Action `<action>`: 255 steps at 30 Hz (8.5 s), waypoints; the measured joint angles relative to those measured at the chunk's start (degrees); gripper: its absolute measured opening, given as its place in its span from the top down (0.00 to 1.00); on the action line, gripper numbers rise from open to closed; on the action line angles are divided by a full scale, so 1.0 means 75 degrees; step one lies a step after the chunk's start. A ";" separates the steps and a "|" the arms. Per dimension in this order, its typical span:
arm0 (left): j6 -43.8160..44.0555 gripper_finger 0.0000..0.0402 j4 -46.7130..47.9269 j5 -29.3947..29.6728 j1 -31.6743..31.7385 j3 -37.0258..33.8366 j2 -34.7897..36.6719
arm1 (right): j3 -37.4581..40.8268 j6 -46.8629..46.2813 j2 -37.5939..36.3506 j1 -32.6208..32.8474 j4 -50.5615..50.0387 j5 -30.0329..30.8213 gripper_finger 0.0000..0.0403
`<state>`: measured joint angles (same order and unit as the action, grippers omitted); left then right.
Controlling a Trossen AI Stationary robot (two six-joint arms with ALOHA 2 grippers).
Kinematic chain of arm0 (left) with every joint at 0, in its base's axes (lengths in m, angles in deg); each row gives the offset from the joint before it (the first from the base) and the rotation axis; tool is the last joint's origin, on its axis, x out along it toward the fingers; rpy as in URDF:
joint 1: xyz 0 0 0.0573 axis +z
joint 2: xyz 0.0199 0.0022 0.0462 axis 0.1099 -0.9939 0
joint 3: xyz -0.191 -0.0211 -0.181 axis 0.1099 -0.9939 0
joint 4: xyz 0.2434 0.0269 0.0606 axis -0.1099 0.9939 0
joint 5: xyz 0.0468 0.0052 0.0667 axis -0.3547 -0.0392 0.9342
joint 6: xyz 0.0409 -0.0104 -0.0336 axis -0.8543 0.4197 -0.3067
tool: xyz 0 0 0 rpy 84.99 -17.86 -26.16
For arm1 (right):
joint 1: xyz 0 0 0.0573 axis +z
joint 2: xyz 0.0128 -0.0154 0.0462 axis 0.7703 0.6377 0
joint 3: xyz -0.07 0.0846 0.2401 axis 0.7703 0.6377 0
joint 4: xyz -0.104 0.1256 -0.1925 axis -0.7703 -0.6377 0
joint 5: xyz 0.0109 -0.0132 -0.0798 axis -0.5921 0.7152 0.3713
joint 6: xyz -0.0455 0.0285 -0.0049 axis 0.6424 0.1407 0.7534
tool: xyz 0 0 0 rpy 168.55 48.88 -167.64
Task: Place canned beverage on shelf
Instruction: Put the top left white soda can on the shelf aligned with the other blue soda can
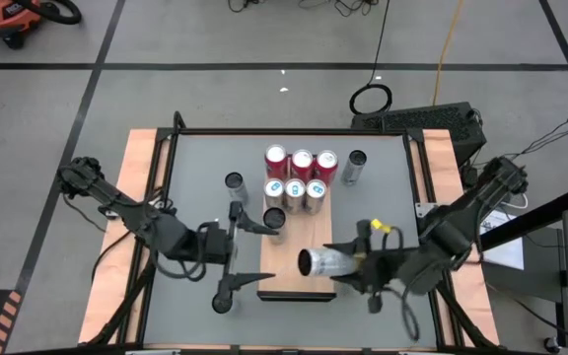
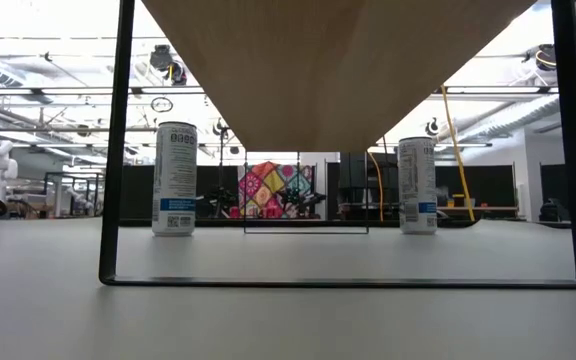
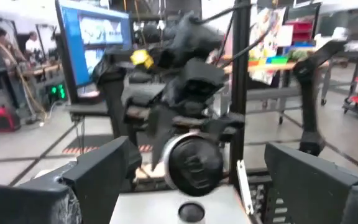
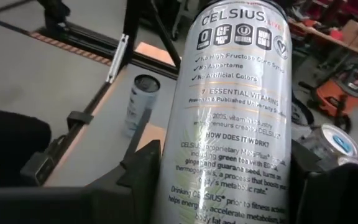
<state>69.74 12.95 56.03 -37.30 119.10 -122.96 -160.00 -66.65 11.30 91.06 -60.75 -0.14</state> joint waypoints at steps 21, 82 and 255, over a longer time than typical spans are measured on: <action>-0.0282 0.07 -0.1143 0.0036 0.0237 -0.0003 -0.1691 | 0.5493 0.1870 -0.2010 -0.1638 0.9994 -0.5429 0.53; -0.0172 0.28 -0.4022 -0.1798 0.1423 -0.0009 -0.3579 | 0.5330 0.2288 -0.0134 -0.2486 1.2176 -0.6755 0.52; 0.0948 0.41 -0.1020 0.1076 0.0779 -0.0023 -0.3320 | 0.3500 0.1328 -0.0865 -0.0857 0.6629 -0.0926 0.43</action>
<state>76.84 5.30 64.09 -31.45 118.93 -147.86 -133.74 -56.69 4.81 84.64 -11.03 -7.08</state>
